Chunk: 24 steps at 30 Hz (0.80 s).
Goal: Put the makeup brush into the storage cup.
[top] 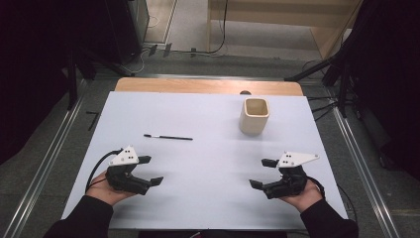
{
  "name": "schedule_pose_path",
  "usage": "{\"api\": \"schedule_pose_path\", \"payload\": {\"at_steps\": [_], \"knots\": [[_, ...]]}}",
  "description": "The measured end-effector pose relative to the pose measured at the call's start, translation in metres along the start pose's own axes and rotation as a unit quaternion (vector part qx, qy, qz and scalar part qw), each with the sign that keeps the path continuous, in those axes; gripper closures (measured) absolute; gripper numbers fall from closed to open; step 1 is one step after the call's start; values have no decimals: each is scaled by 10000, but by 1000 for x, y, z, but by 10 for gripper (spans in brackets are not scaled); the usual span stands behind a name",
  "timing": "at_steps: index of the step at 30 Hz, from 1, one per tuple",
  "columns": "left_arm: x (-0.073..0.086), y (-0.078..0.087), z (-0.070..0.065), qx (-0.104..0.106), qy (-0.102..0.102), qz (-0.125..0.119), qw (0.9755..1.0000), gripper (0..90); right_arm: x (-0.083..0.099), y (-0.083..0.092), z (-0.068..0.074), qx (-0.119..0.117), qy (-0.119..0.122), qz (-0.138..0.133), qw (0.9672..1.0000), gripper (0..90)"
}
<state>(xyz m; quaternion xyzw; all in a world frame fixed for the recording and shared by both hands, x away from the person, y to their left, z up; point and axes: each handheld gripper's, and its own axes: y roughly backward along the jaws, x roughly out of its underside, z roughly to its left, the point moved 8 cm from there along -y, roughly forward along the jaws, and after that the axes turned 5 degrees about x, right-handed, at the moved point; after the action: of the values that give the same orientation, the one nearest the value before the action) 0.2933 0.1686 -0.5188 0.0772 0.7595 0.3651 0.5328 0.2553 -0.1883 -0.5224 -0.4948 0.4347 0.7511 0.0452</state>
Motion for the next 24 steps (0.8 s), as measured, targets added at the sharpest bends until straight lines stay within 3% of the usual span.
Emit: {"api": "schedule_pose_path", "payload": {"at_steps": [6,10,24], "knots": [[1,-1,0,6,80,56,10000,157,1,-1,-1,27,29,37,10000,157],[3,-2,2,-9,150,100,9998,160,3,-2,-3,57,-109,86,9999,167],[6,-3,2,-99,63,306,9995,196,6,-6,-1,79,115,188,9997,192]]}}
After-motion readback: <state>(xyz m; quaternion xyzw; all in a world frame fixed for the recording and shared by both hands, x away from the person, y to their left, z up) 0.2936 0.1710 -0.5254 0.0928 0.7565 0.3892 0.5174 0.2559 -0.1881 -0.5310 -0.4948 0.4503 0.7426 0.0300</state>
